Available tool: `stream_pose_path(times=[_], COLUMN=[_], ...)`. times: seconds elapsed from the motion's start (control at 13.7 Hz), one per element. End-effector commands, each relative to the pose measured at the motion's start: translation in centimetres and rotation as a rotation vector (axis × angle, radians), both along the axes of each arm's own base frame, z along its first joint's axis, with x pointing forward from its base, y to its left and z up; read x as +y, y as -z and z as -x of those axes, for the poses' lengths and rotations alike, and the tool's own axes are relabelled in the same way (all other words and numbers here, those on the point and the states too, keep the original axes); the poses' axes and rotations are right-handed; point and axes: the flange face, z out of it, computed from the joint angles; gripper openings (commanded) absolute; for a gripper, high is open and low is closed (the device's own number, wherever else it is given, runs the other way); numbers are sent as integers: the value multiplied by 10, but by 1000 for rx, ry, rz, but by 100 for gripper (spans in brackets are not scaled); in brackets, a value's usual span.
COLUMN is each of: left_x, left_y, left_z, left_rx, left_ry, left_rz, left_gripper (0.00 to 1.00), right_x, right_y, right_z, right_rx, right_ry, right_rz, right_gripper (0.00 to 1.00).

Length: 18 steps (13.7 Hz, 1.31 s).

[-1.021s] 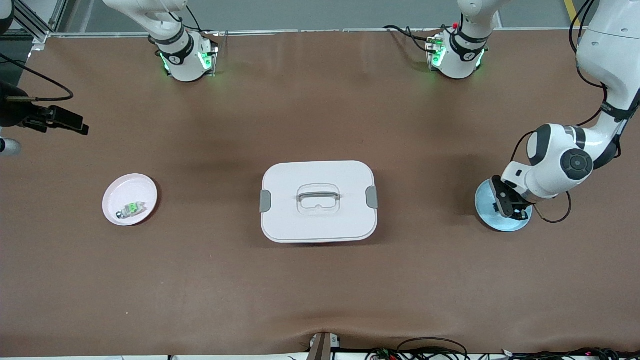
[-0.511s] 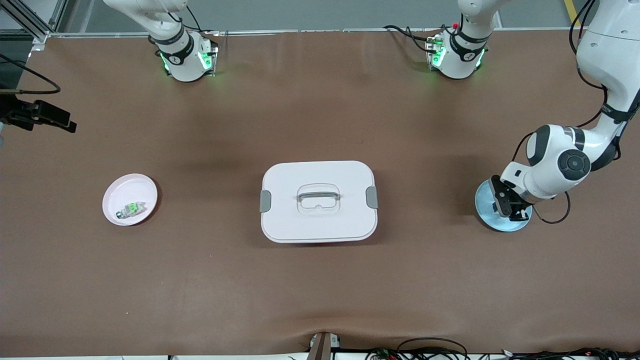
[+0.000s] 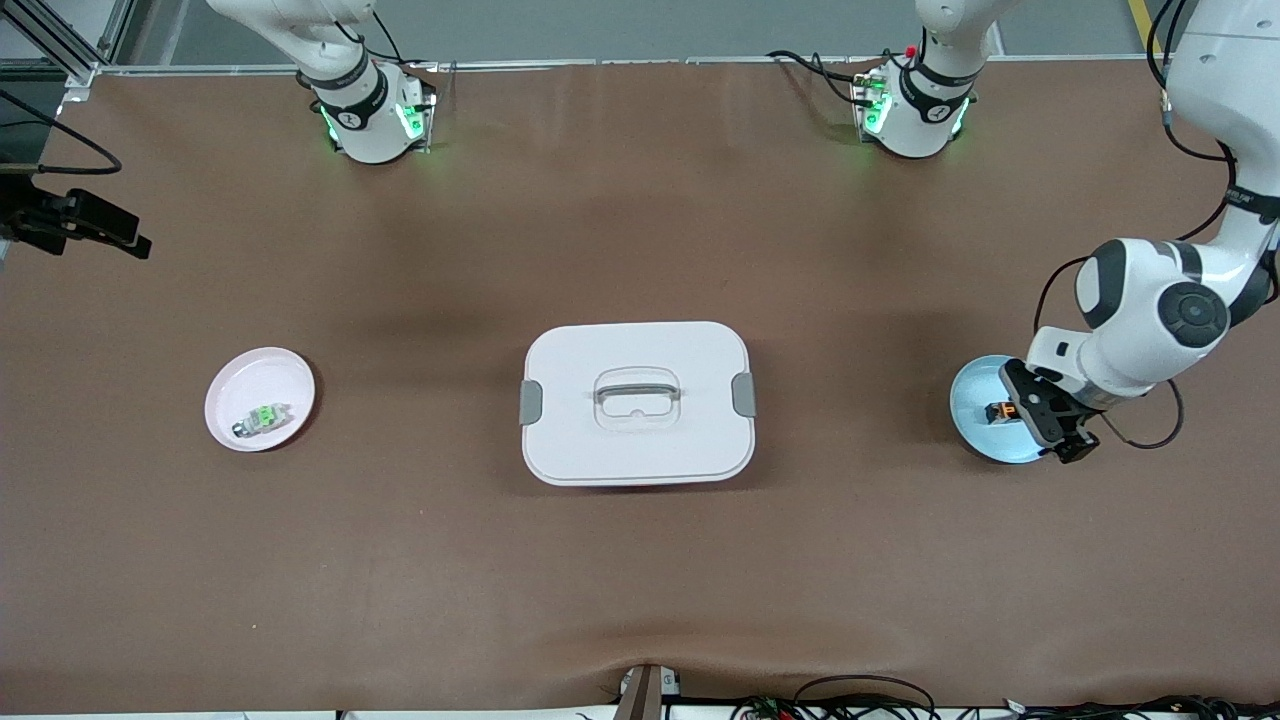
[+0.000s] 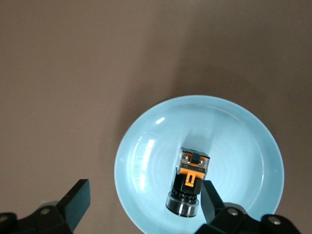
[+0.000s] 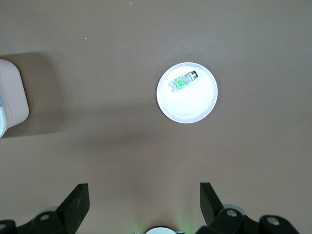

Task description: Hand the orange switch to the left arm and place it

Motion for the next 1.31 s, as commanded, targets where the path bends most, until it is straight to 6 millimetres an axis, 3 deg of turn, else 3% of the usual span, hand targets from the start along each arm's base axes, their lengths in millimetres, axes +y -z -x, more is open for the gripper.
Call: stream_pose_path(times=[0.0, 0.22, 0.44, 0.88, 1.24], left_x=[-6, -24, -38, -67, -66], left_y=[-39, -104, -149, -205, -232], left_z=[-8, -28, -33, -20, -13], left_rx=[18, 68, 87, 42, 35], left_ry=[-143, -358, -556, -920, -1087], left_rz=[29, 27, 23, 16, 9], left_gripper=[100, 100, 100, 100, 100], right_x=[-4, -5, -9, -10, -9], right_y=[-5, -4, -3, -7, -8], right_z=[8, 7, 7, 7, 7], right_rx=[-14, -17, -15, -26, -28], right_ry=[-9, -6, 3, 6, 5], right_rz=[14, 16, 13, 9, 11], right_gripper=[100, 100, 100, 100, 100])
